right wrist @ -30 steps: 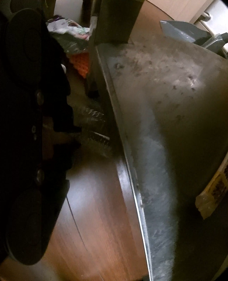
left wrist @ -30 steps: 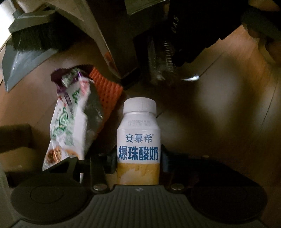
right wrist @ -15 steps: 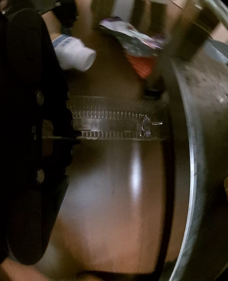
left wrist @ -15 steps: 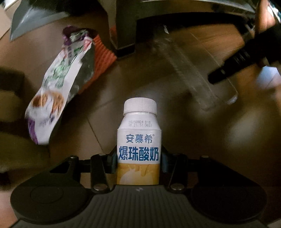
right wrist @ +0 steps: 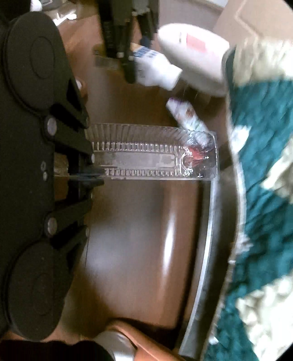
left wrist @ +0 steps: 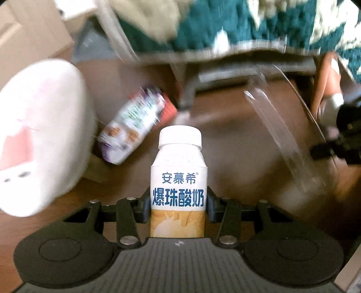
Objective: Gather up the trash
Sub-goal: 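Carry the yogurt bottle and plastic tray up to the teal wastebasket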
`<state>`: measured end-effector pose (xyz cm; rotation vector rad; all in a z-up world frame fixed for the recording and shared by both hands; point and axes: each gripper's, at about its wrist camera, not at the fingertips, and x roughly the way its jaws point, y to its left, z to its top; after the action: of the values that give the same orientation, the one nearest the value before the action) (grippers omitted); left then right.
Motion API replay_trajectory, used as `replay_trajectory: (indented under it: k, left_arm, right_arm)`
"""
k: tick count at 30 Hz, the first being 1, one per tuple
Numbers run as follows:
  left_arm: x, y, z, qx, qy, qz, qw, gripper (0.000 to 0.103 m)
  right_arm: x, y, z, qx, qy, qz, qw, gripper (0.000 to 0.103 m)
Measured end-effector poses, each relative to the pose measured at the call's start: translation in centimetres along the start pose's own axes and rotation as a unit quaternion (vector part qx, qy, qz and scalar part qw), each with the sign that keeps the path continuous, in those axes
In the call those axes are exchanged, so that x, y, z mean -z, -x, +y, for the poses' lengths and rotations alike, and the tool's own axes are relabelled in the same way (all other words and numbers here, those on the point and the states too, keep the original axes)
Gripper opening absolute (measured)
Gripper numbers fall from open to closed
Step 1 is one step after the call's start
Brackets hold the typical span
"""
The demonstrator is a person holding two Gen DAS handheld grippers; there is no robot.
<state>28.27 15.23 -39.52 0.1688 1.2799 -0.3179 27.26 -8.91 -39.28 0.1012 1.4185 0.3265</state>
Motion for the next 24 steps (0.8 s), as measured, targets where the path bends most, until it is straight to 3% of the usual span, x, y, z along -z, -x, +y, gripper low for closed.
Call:
replay_trajectory:
  k: [9, 18, 24]
  left_arm:
    - [-1.8, 12.8, 0.4, -0.061, 0.048, -0.106, 0.9913, 0.044]
    - [-3.6, 24.9, -3.1, -0.067, 0.081, -0.218, 0.9702, 0.044]
    - [-4.2, 30.8, -7.3, -0.071, 0.061, -0.268, 0.9589, 0.044]
  right_arm:
    - [1.0, 11.9, 2.0, -0.024, 0.038, -0.107, 0.993, 0.001]
    - [2.2, 23.0, 2.3, -0.055, 0.054, -0.211, 0.974, 0.001]
    - [3.2, 29.9, 1.9, -0.059, 0.063, -0.275, 0.958, 0.001]
